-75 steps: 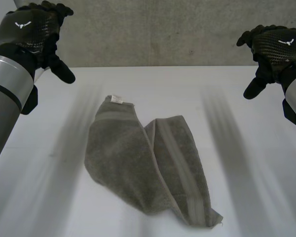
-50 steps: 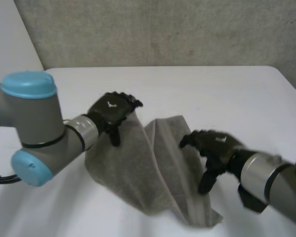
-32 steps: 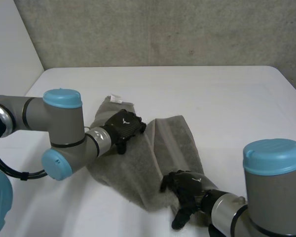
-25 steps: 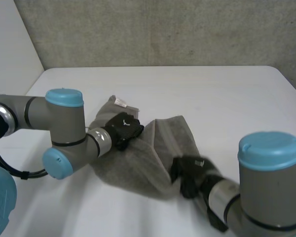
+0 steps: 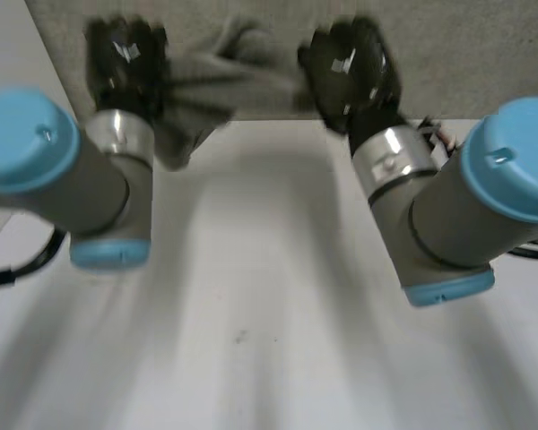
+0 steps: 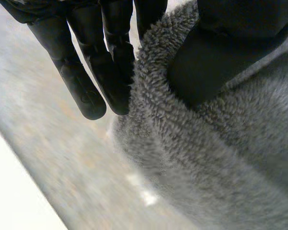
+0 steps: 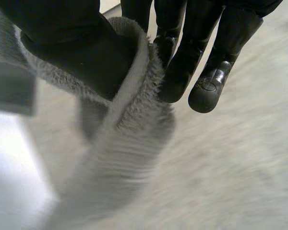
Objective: Fold the towel.
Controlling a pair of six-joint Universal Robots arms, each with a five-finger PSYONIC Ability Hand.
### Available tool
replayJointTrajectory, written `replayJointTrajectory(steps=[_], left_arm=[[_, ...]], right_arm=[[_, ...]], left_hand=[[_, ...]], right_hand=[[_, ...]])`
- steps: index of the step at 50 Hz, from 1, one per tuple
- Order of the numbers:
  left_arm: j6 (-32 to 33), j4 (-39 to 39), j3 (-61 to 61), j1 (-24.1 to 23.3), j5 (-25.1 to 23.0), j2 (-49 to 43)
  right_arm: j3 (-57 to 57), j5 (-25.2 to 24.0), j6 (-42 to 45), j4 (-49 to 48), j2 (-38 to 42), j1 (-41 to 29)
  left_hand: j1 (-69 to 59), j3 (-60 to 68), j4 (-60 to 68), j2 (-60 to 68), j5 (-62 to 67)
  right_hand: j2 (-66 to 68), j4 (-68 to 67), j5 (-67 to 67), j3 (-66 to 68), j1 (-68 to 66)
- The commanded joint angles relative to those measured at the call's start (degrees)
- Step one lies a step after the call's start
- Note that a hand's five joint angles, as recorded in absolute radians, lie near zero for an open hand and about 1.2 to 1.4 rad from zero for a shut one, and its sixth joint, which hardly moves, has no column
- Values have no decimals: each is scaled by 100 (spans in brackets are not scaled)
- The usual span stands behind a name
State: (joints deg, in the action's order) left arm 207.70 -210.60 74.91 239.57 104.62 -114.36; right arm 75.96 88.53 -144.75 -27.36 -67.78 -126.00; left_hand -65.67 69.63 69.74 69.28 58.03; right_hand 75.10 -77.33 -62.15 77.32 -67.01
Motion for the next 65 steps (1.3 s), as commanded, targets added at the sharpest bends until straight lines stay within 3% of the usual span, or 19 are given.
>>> replayJointTrajectory(steps=[1, 3, 7, 8, 11, 16, 19, 21, 24, 26, 31, 42, 51, 53, 54, 55, 56, 63, 65], left_arm=[[-28, 536, 1595, -427, -30, 90], [-55, 766, 1747, -525, 6, 72], [-466, 1860, 1861, -788, 164, 28], [-468, 1864, 1861, -789, 164, 28], [-1265, 3109, 1660, -859, 77, 177], [-1549, 3622, 1317, -789, 15, 668], [-1461, 3508, 1079, -569, -302, 793], [-1103, 3333, 869, 34, -879, 784], [-863, 3271, 780, 336, -1225, 714], [-400, 3253, 526, 739, -2038, 382], [15, 3480, -88, 951, -2954, -470], [585, 5071, -1338, 1294, -3044, -1922], [1044, 5134, -1505, 1338, -2991, -2222], [1044, 5143, -1497, 1329, -2991, -2222], [1027, 5143, -1497, 1338, -2983, -2204], [1026, 5143, -1497, 1338, -2983, -2204], [974, 5073, -1531, 1321, -2974, -2161], [490, 4114, -1751, 1242, -2508, -1642], [18, 3362, -1769, 1207, -2097, -1222]], right_arm=[[24, -433, -1, 2082, 748, 40], [41, -460, 0, 2372, 871, 58], [86, -416, 26, 2648, 986, 67], [138, -425, 17, 2648, 995, 75], [234, -355, 17, 2656, 978, 154], [559, -354, 26, 2692, 698, 365], [857, -372, 26, 2674, 443, 505], [1033, -407, 35, 2639, 328, 611], [1306, -442, 26, 2621, 152, 752], [1395, -442, 26, 2613, 125, 779], [1562, -451, 17, 2525, 143, 805], [1808, -460, 8, 2217, 257, 814], [1782, -451, 17, 2208, 336, 814], [1756, -451, 26, 2208, 336, 840], [1756, -451, 26, 2208, 336, 840], [1712, -451, 35, 2208, 327, 875], [1616, -442, 35, 2200, 319, 910], [905, -372, -53, 2007, 310, 919], [674, -302, -79, 1883, 292, 919]], left_hand=[[-1433, 1037, 1026, 1072, 1197], [-813, 417, 406, 452, 577], [2589, -2985, -2995, -2949, -2825], [2602, -2998, -3008, -2963, -2838], [4683, -5079, -5090, -5044, -4919], [5394, -5790, -5801, -5755, -5630], [5294, -5689, -5700, -5654, -5529], [5143, -5539, -5550, -5504, -5379], [4923, -5319, -5330, -5284, -5159], [3953, -4349, -4360, -4314, -4189], [3259, -3655, -3666, -3620, -3495], [3359, -3755, -3765, -3720, -3595], [3191, -3587, -3597, -3552, -3427], [2518, -2914, -2925, -2879, -2754], [869, -1265, -1276, -1230, -1105], [853, -1249, -1259, -1214, -1089], [-1410, 1014, 1003, 1049, 1174], [-1433, 1037, 1026, 1072, 1197], [-1433, 1037, 1026, 1072, 1197]], right_hand=[[490, -267, -785, 268, -1299], [490, -267, -785, 268, -1299], [490, -267, -785, 268, -1299], [490, -267, -785, 268, -1299], [490, -267, -785, 268, -1299], [490, -267, -785, 268, -1299], [490, -267, -785, 268, -1299], [490, -267, -785, 268, -1299], [490, -267, -785, 268, -1299], [490, -267, -785, 268, -1299], [490, -267, -785, 268, -1299], [490, -267, -785, 268, -1299], [490, -267, -785, 268, -1299], [490, -267, -785, 268, -1299], [490, -267, -785, 268, -1299], [490, -267, -785, 268, -1299], [490, -267, -785, 268, -1299], [490, -267, -785, 268, -1299], [490, -267, -785, 268, -1299]])
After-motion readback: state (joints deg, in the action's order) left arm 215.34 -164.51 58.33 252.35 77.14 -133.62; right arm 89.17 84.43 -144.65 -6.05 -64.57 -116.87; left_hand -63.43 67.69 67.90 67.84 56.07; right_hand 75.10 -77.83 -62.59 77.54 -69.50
